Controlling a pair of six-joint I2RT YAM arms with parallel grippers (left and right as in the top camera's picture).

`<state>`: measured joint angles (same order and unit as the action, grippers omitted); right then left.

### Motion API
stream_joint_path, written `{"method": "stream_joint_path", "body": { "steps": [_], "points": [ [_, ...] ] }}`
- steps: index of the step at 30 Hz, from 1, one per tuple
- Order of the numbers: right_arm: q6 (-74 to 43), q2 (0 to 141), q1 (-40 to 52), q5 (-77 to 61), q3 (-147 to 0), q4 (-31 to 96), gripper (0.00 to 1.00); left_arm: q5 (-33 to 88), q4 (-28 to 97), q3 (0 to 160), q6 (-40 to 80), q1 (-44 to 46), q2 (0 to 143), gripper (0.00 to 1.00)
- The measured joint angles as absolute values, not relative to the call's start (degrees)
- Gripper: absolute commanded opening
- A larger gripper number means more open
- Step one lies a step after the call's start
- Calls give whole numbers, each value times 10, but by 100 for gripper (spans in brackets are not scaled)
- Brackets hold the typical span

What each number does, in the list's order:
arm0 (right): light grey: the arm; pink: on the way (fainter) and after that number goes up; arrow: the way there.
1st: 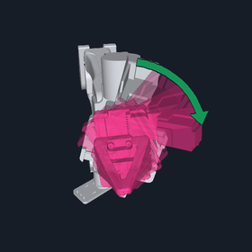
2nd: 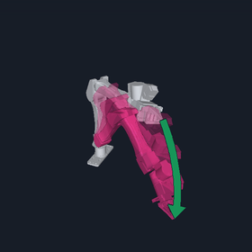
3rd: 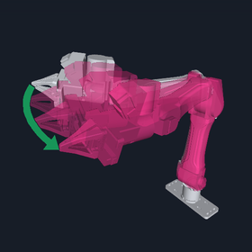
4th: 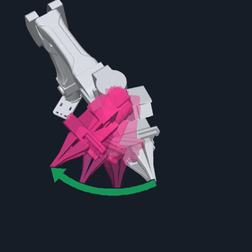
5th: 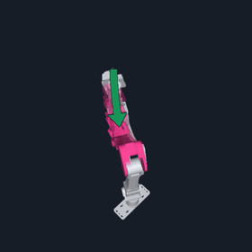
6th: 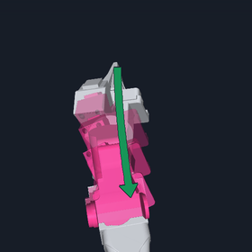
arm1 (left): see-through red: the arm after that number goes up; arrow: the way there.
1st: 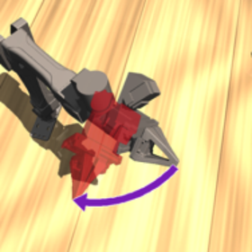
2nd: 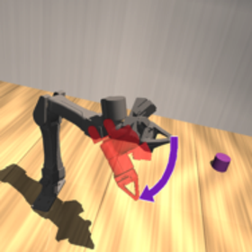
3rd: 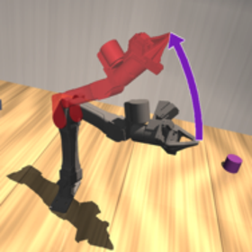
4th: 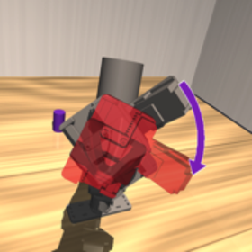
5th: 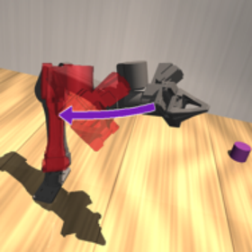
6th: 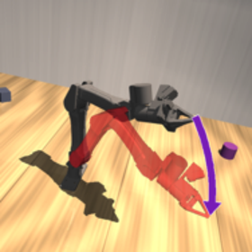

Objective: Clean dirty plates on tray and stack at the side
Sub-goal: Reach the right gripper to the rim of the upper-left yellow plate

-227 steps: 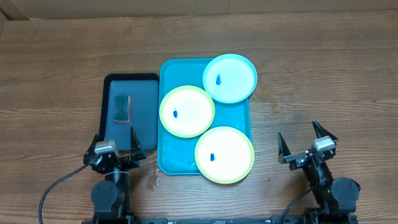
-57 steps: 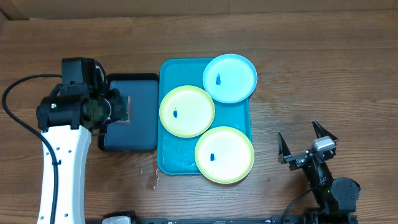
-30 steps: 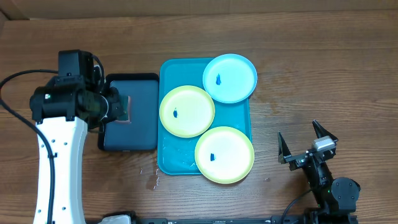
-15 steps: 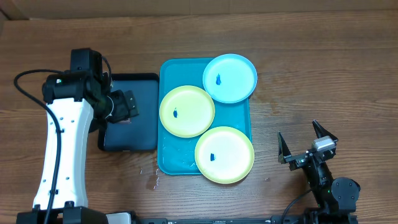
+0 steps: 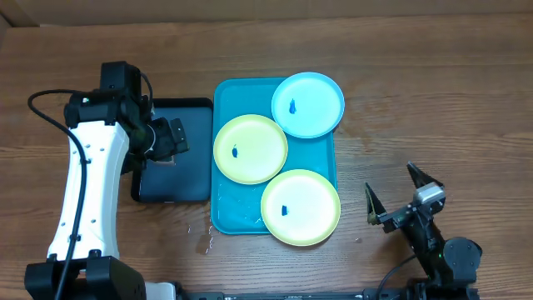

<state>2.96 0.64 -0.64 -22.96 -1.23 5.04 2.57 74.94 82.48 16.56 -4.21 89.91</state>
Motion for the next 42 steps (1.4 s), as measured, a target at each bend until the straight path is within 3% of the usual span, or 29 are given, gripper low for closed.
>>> {"method": "stream_joint_path", "body": {
  "steps": [11, 29, 36, 37, 38, 39, 40, 42],
  "points": [
    [-24, 67, -6, -211, -233, 215, 100, 26, 709, 824, 169, 29, 899, 100],
    [-74, 485, -7, -229, -677, 622, 100, 28, 736, 821, 179, 38, 894, 100],
    [-75, 623, -6, -295, -770, 648, 100, 28, 738, 821, 179, 38, 828, 100],
    [-74, 634, -7, -315, -770, 644, 96, 28, 739, 821, 179, 38, 817, 100],
    [-72, 642, -7, -332, -770, 641, 69, 28, 742, 821, 179, 38, 808, 100],
    [-67, 650, -7, -347, -770, 637, 33, 28, 747, 821, 179, 38, 799, 99],
    [-68, 658, -6, -361, -770, 634, 19, 28, 752, 821, 179, 38, 793, 89],
    [-66, 670, -7, -375, -770, 631, 12, 29, 760, 821, 181, 38, 788, 22]
  ]
}}
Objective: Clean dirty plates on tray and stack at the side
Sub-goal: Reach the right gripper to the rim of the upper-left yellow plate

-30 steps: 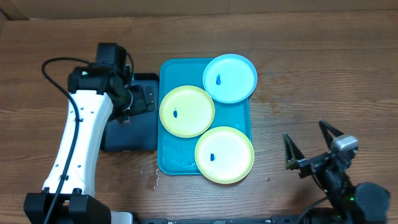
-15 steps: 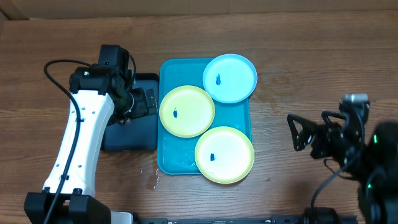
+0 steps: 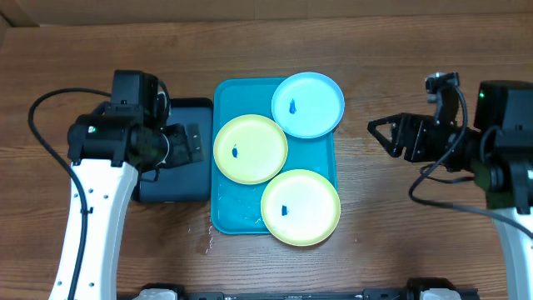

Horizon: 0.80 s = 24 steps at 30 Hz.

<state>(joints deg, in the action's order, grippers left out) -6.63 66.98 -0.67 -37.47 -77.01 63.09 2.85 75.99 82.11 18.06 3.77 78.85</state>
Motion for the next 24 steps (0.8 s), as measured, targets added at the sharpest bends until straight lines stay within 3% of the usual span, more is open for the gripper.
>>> {"method": "stream_joint_path", "body": {
  "steps": [1, 7, 15, 24],
  "points": [
    [-66, 676, -7, -380, -770, 630, 12, 28, 765, 821, 176, 38, 788, 4],
    [-81, 707, 18, -378, -770, 627, 23, 28, 776, 821, 166, 38, 788, 4],
    [-133, 791, 128, -299, -770, 597, 39, 35, 775, 821, 165, 38, 788, 4],
    [-189, 915, 231, -218, -769, 519, 41, 39, 778, 821, 165, 38, 789, 5]
  ]
}}
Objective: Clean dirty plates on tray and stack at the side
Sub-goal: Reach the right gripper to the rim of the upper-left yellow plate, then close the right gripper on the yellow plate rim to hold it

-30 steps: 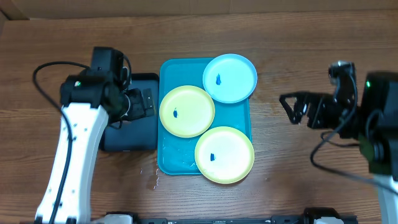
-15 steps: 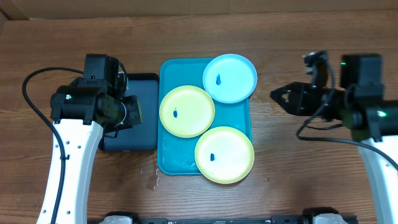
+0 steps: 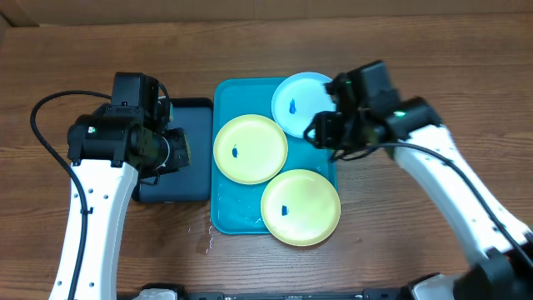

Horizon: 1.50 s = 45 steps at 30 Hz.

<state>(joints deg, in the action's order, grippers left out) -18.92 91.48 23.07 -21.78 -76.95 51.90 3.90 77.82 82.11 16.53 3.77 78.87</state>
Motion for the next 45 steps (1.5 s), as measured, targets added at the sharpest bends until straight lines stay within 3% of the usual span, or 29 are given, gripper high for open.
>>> {"method": "stream_joint_path", "body": {
  "steps": [15, 45],
  "points": [
    [-209, 1057, 286, -139, -768, 422, 47, 39, 782, 821, 165, 38, 789, 9],
    [-225, 1065, 327, -81, -764, 377, 45, 28, 780, 821, 165, 38, 789, 17]
  ]
}}
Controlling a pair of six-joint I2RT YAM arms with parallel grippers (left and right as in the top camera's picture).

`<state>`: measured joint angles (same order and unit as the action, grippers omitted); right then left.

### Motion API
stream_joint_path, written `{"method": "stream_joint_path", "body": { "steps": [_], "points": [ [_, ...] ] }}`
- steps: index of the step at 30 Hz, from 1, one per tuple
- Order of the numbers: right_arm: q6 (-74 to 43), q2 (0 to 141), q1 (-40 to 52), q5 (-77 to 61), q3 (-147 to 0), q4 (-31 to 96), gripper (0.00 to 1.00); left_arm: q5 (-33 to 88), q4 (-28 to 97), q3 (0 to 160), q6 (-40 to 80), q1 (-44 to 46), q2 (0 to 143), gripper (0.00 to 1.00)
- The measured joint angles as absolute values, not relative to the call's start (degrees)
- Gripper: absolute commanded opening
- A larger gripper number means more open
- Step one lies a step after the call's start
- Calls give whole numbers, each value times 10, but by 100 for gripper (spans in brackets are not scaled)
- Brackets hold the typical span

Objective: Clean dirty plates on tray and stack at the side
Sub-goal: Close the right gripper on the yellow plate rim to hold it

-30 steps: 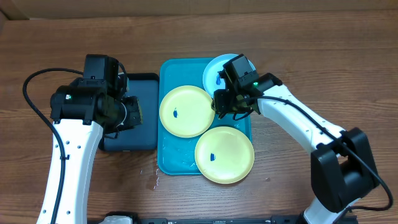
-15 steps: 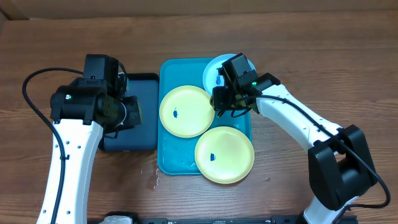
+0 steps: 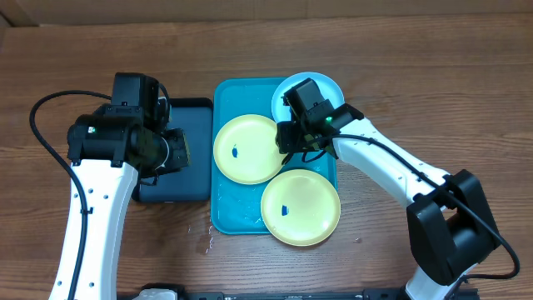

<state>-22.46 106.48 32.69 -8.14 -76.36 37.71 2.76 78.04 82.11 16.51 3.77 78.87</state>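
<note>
A teal tray [image 3: 218,208] carries three plates, each with a small blue stain. A yellow-green plate [image 3: 246,150] lies at its left middle, a second yellow-green plate [image 3: 301,207] at the front right, and a light blue plate [image 3: 321,87] at the back right, partly under my right arm. My right gripper [image 3: 286,137] hangs low at the right rim of the left yellow-green plate, and its fingers look spread. Over the black pad [image 3: 171,187] left of the tray, my left gripper [image 3: 177,151] points down; its fingers are hidden under the wrist.
The black pad lies against the tray's left side. My right arm [image 3: 391,167] stretches across the table from the right, over the blue plate. The brown wooden tabletop [image 3: 433,100] surrounds the tray.
My right gripper has moved left, from the blue plate's front edge to the right rim of the left yellow-green plate. The left arm and all three plates are where they were.
At first my right arm sat folded at the front right and my left gripper was over the black pad. Then the right gripper was raised, open, at the right of the tray. It then stood by the blue plate, and now by the left yellow-green plate.
</note>
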Motion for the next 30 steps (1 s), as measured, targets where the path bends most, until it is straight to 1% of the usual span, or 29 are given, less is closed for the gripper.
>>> {"method": "stream_joint_path", "body": {
  "steps": [9, 10, 15, 27, 28, 30],
  "points": [
    [-247, 1065, 330, -38, -696, 306, 45, 27, 780, 821, 165, 38, 789, 17],
    [-251, 1065, 330, -36, -686, 292, 44, 28, 780, 821, 165, 38, 789, 17],
    [-272, 1065, 330, -29, -653, 248, 34, 27, 780, 821, 165, 38, 789, 17],
    [-285, 1066, 344, -27, -648, 216, 31, 27, 780, 821, 165, 38, 789, 17],
    [-285, 1066, 346, -27, -646, 214, 30, 27, 780, 821, 165, 38, 789, 17],
    [-285, 1066, 348, -27, -641, 213, 25, 27, 780, 821, 165, 38, 789, 17]
  ]
}}
